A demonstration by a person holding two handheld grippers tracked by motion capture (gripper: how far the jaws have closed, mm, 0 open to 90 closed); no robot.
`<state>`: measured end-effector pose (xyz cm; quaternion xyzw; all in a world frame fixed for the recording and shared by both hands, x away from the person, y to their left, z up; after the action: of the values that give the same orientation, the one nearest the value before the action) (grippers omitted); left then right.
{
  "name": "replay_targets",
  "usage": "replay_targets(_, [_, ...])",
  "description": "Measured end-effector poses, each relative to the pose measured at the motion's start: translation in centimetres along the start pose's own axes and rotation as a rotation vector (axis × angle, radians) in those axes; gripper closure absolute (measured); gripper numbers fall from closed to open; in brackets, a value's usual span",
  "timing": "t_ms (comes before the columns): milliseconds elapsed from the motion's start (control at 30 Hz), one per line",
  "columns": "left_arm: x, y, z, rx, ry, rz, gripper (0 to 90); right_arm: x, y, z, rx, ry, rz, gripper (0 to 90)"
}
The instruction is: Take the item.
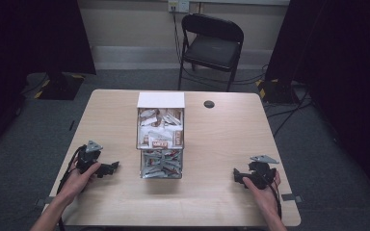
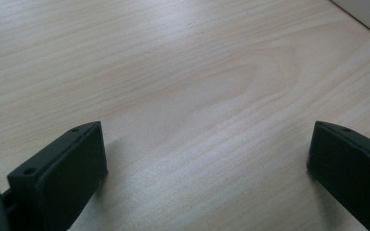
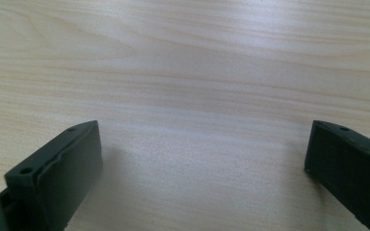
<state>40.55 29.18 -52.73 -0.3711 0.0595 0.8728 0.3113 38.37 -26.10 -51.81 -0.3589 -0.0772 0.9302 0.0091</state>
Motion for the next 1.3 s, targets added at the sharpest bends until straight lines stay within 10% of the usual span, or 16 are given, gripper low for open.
replay_targets(667, [0.0, 0.0, 0.0, 0.002, -0.003, -0.004, 0.0, -0.3, -0.9, 0.6, -0.035, -0.004, 0.049, 15.8])
replay_targets(1300, [0.0, 0.0, 0.0, 0.001, -0.002, -0.004, 0.0, -0.9, -2.1, 2.6, -0.197, -0.008, 0.022, 31.5])
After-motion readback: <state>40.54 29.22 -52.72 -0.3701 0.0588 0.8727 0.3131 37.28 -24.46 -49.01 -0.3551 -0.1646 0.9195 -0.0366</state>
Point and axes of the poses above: each handheld gripper's, and its own axes: z roughly backward along the jaws, x roughly out of its underside, y roughly to its right, the point moved 2 cm from there along -z, roughly forward along the jaws, and after that the axes turned 14 degrees about -z, right-handed, at the moved point
